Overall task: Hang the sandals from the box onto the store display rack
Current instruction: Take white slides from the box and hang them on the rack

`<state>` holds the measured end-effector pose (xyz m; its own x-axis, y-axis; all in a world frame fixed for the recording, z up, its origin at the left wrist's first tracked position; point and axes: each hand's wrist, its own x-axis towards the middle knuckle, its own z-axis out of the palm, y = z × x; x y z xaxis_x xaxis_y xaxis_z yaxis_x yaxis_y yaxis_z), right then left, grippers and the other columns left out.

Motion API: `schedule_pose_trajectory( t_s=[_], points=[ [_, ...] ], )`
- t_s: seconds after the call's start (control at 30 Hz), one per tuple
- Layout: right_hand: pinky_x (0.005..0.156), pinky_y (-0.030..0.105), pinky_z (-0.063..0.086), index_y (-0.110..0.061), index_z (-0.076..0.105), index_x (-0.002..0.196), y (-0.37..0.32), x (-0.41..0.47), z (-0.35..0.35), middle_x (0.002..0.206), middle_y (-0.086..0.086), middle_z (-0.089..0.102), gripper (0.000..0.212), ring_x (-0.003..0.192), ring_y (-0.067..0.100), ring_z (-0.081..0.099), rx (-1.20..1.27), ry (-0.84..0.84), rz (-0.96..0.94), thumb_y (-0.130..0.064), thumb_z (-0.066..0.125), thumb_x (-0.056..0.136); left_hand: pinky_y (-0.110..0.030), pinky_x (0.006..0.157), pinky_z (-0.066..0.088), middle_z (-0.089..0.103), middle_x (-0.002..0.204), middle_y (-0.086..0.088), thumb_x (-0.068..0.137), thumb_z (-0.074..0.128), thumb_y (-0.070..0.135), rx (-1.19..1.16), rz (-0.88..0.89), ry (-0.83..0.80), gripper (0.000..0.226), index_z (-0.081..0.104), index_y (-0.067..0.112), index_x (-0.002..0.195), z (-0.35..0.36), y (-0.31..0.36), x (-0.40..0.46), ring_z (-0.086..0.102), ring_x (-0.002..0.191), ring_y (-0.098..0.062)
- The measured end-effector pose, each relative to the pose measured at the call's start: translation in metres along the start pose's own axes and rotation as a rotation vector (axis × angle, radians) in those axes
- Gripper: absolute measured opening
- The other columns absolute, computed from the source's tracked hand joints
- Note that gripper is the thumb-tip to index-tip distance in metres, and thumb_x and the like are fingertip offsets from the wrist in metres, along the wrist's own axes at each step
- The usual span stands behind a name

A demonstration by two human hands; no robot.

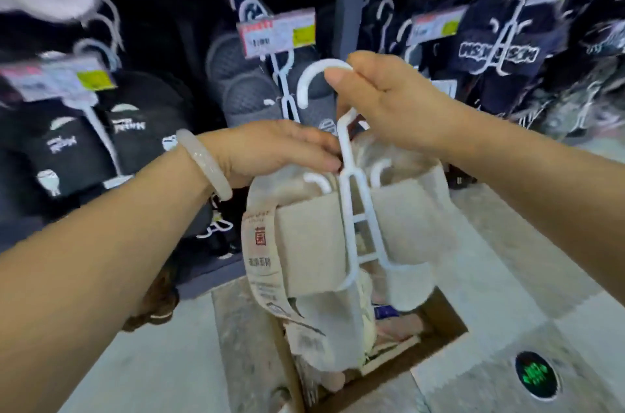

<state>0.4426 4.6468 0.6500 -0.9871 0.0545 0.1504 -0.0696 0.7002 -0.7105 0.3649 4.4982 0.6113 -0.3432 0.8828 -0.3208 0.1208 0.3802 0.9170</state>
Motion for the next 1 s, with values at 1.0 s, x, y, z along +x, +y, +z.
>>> schedule_pose_trajectory(
  t_s=[1.0],
  points=[
    [0.039, 0.007, 0.033, -0.017, 0.042, 0.059, -0.464, -0.011, 0.069, 0.063, -0.005, 0.047, 0.041, 0.059, 0.013, 0.051, -0.018, -0.030, -0.398, -0.033, 0.043, 0.096, -0.018, 0.077, 0.041, 0.060, 0.060, 0.019, 0.079, 0.069, 0.037, 0.476, -0.011, 0.874, 0.025, 0.069, 0.033, 0.054, -0.076, 0.139, -0.473, 0.053, 0.067, 0.003]
  ],
)
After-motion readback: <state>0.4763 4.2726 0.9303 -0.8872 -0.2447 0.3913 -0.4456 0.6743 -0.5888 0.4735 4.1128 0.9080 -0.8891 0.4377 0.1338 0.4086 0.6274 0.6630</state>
